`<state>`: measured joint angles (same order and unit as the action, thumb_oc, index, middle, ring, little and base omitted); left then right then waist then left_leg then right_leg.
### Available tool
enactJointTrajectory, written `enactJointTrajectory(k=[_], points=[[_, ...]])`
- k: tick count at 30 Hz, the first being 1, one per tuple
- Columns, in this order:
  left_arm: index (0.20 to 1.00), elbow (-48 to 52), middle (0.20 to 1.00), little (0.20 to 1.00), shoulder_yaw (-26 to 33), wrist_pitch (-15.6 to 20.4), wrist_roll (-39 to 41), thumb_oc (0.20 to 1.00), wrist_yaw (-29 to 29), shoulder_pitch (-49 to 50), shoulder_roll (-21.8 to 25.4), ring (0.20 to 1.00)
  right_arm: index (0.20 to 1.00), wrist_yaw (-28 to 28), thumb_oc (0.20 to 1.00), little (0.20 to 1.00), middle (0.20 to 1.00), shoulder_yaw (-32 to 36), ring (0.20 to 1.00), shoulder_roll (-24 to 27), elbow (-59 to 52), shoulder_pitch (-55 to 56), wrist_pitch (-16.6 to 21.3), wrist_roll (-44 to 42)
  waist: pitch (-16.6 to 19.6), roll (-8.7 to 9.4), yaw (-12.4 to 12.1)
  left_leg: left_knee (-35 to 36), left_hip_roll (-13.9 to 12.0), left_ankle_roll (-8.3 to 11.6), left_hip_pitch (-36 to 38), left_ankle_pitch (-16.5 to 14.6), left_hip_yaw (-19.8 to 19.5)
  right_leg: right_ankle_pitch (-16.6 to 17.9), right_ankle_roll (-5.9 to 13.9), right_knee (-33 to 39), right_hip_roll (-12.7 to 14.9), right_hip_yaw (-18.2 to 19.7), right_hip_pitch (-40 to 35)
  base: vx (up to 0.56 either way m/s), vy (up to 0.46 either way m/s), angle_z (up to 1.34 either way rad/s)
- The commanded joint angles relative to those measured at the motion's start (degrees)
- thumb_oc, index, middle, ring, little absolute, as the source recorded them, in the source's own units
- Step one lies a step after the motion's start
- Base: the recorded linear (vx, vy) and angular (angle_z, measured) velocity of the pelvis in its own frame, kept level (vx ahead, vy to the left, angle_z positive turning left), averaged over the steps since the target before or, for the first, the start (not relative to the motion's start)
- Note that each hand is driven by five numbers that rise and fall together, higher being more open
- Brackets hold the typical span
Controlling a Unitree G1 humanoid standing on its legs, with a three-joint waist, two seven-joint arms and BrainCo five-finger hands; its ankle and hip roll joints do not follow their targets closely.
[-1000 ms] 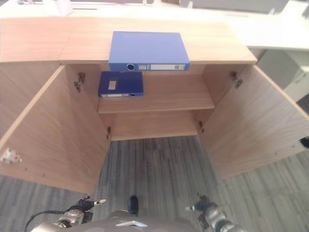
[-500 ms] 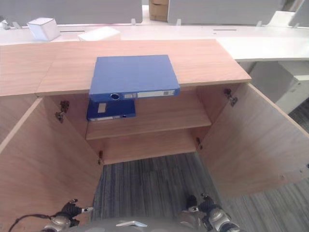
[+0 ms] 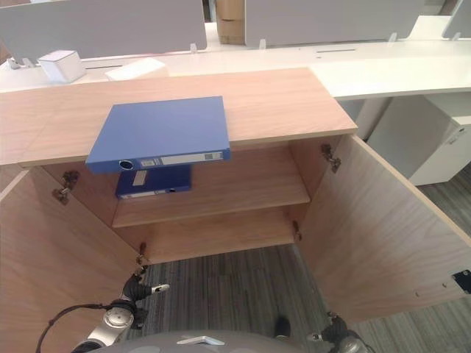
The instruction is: Put the empty folder in the office cabinet
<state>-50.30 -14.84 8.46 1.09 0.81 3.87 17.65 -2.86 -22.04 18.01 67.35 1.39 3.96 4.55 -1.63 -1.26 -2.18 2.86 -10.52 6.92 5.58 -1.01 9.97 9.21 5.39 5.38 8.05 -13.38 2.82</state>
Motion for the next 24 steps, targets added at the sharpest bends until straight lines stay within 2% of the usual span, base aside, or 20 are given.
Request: enactJointTrajectory(k=[1,3,5,8,13,17,18,20,24], points=[[1.0,6.21,1.0,1.0,4.22,1.62,-7.76,1.0,2.53,2.57,6.39,1.0,1.0,1.03,1.0,1.0,1.0,1.27,1.0,1.8,-0.17,-2.59,1.11,2.49,0.15,-0.11,-0.14,2.14,-1.25,0.97,-4.75,5.83,-1.24,-6.33,4.83,-0.38,3.83,1.55,-6.98,-0.02,0.027,-0.04],[1.0,8.58,1.0,1.0,5.08,1.6,-9.21,1.0,2.78,3.72,7.4,1.0,1.0,0.83,1.0,1.0,1.0,1.47,1.0,1.91,-0.28,-2.37,1.01,2.79,0.25,-0.25,-0.18,2.14,-1.24,0.98,-4.59,5.68,-1.14,-6.33,4.86,-0.38,3.95,1.59,-7.06,0.0,0.005,-0.02],[1.0,16.22,1.0,1.0,9.4,1.59,-15.38,1.0,4.8,7.88,10.86,1.0,1.0,0.29,1.0,1.0,1.0,2.48,1.0,2.15,-0.54,-1.6,0.66,3.48,0.61,-0.52,-0.6,2.14,-1.21,1.06,-3.95,5.31,-0.67,-6.24,5.04,-0.38,4.4,1.44,-7.57,0.0,0.0,0.0],[1.0,18.21,1.0,1.0,11.05,1.34,-16.84,1.0,5.36,9.22,11.42,1.0,1.0,0.16,1.0,1.0,1.0,2.65,1.0,2.07,-0.73,-1.36,0.51,3.61,0.8,-0.5,-0.63,2.14,-1.22,1.07,-3.66,5.11,-0.46,-6.28,5.07,-0.38,4.49,1.46,-7.73,0.0,0.0,0.0],[1.0,23.99,1.0,1.0,18.38,1.34,-21.04,1.0,9.59,12.45,13.35,1.0,1.0,-0.44,1.0,1.0,1.0,3.02,1.0,1.57,-0.29,-0.5,0.07,3.8,1.29,-0.48,-1.07,2.14,-1.33,1.31,-3.03,4.71,-0.19,-6.37,5.14,-0.38,4.82,1.23,-8.38,0.0,0.0,0.0],[1.0,26.23,1.0,1.0,20.13,1.22,-22.38,1.0,10.59,13.27,13.83,1.0,1.0,-0.46,1.0,1.0,1.0,3.03,1.0,1.44,-0.29,-0.13,0.11,3.8,1.38,-0.4,-1.07,2.14,-1.29,1.32,-2.88,4.55,-0.22,-6.44,5.1,-0.38,4.84,1.2,-8.58,0.0,0.0,0.0],[1.0,27.26,1.0,1.0,22.07,1.25,-24.29,1.0,12.68,13.36,14.94,1.0,1.0,-0.34,1.0,1.0,1.0,3.21,1.0,1.11,0.17,-0.08,0.02,3.57,1.52,-0.3,-1.15,2.14,-1.25,1.38,-2.7,4.36,-0.33,-6.54,5.04,-0.38,4.79,1.25,-8.86,0.0,0.0,0.0],[1.0,27.77,1.0,1.0,22.43,1.16,-25.75,1.0,13.65,13.07,15.83,1.0,1.0,-0.21,1.0,1.0,1.0,3.2,1.0,0.97,0.13,-0.12,0.07,3.42,1.48,-0.19,-1.06,2.14,-1.21,1.4,-2.65,4.29,-0.4,-6.62,5.01,-0.38,4.77,1.3,-8.91,0.0,0.0,0.0],[1.0,30.92,1.0,1.0,23.77,-0.11,-33.76,1.0,17.89,10.99,20.62,1.0,1.0,0.64,1.0,1.0,1.0,2.83,1.0,0.64,-0.55,0.09,0.47,3.41,1.47,-0.04,-0.76,2.14,-1.28,1.62,-2.49,4.01,-0.53,-6.79,4.94,-0.38,4.58,1.64,-8.99,0.0,0.0,0.0]])
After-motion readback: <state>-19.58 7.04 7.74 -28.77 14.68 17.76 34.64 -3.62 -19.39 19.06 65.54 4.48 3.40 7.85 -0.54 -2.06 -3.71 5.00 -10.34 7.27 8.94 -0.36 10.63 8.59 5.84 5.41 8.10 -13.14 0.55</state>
